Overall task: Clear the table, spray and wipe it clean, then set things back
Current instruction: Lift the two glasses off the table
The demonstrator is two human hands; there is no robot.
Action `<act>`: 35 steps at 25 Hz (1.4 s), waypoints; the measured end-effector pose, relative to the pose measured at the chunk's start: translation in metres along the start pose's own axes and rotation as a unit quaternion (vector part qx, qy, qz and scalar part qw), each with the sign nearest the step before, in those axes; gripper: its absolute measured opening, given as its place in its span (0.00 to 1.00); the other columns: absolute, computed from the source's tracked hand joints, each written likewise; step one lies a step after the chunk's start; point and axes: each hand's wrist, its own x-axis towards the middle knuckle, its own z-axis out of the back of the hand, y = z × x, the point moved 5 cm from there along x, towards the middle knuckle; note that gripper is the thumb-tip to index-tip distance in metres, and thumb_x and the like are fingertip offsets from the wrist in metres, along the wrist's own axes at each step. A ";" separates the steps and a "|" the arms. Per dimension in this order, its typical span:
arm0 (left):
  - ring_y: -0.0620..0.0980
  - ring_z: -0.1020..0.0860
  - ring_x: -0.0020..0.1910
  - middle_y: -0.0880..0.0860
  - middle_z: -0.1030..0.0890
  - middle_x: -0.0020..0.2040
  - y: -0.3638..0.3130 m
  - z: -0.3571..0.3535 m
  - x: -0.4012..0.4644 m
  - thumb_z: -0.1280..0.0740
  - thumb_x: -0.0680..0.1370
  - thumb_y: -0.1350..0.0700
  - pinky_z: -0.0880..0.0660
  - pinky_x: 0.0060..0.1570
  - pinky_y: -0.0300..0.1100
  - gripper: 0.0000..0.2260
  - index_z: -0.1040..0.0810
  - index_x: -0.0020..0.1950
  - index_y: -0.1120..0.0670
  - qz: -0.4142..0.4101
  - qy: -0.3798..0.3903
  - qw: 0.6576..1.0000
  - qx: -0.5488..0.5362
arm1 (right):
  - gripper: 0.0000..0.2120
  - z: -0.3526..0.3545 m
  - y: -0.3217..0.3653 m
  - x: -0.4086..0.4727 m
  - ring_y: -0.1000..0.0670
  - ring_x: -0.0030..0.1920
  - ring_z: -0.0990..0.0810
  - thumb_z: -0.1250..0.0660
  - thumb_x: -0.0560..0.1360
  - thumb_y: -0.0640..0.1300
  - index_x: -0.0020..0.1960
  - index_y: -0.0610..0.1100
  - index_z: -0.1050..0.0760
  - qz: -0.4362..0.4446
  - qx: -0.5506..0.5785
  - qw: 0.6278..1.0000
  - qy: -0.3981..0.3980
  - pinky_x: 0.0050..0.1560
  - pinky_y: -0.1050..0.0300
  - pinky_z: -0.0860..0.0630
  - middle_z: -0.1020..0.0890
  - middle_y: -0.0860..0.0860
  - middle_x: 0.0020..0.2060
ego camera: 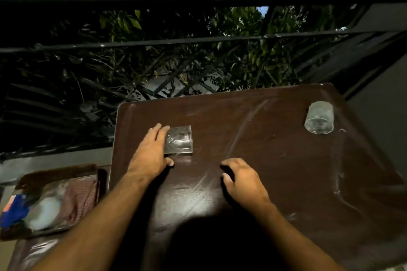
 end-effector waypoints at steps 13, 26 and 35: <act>0.45 0.25 0.52 0.40 0.30 0.51 -0.069 0.015 0.054 0.18 0.54 0.45 0.26 0.53 0.42 0.37 0.32 0.57 0.37 -0.004 0.048 0.998 -0.035 | 0.19 0.028 -0.057 0.030 0.50 0.63 0.24 0.34 0.77 0.44 0.67 0.45 0.24 0.019 0.037 0.999 -0.003 0.65 0.59 0.32 0.22 0.50 0.64; 0.55 0.26 0.57 0.48 0.33 0.56 -0.148 -0.036 0.091 0.22 0.59 0.42 0.26 0.59 0.50 0.38 0.33 0.66 0.41 -0.059 0.063 0.996 0.015 | 0.19 0.060 -0.110 0.048 0.45 0.63 0.26 0.33 0.76 0.44 0.67 0.44 0.24 -0.008 0.020 0.999 -0.050 0.65 0.51 0.30 0.21 0.48 0.62; 0.50 0.27 0.49 0.43 0.36 0.55 -0.144 -0.055 0.092 0.22 0.62 0.43 0.27 0.50 0.47 0.35 0.37 0.63 0.38 -0.031 0.038 0.999 -0.012 | 0.25 0.175 -0.180 0.117 0.37 0.72 0.38 0.33 0.76 0.56 0.70 0.49 0.30 -0.211 -0.173 0.939 -0.211 0.72 0.38 0.40 0.32 0.44 0.72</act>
